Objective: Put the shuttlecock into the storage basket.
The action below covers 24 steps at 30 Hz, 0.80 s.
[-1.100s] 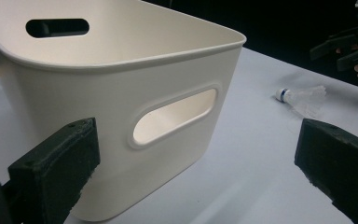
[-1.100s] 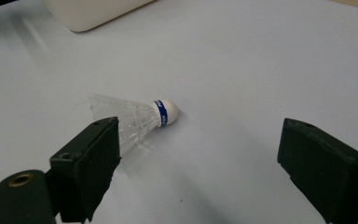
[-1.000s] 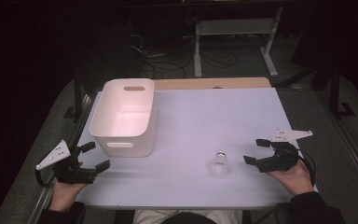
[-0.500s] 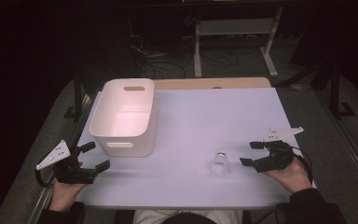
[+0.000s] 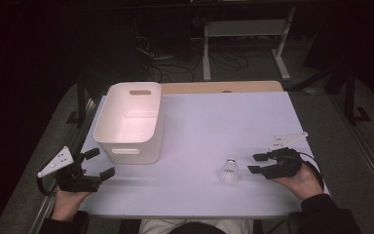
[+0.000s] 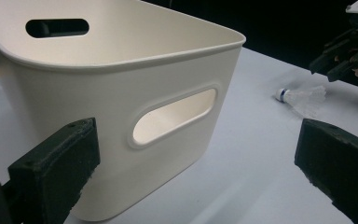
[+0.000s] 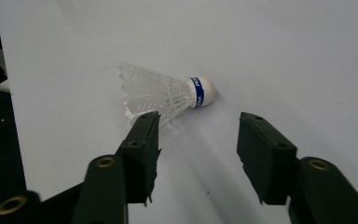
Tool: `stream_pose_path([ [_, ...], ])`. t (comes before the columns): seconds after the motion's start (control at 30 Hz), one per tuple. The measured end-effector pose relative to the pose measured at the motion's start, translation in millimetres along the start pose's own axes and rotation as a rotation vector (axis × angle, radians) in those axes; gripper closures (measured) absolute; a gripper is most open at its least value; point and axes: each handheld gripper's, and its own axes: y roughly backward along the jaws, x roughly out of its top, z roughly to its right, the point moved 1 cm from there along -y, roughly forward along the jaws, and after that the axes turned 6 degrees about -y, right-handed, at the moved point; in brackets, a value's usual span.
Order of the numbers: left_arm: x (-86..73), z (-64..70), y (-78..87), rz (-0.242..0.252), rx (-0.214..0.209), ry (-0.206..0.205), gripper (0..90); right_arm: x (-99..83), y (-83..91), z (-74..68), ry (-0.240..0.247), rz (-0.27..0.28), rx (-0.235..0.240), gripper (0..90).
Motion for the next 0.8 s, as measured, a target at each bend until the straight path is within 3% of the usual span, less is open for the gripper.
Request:
stream_pose_path([
  [0.7,0.0,0.2,-0.3,-0.002,-0.004,-0.002,0.0,1.9,-16.4,-3.0,0.051,-0.121,0.089,88.2],
  [0.8,0.0,0.2,-0.2,-0.001,-0.004,-0.002,0.0,1.8,-19.4,-3.2,0.051,-0.147,0.099,88.7],
])
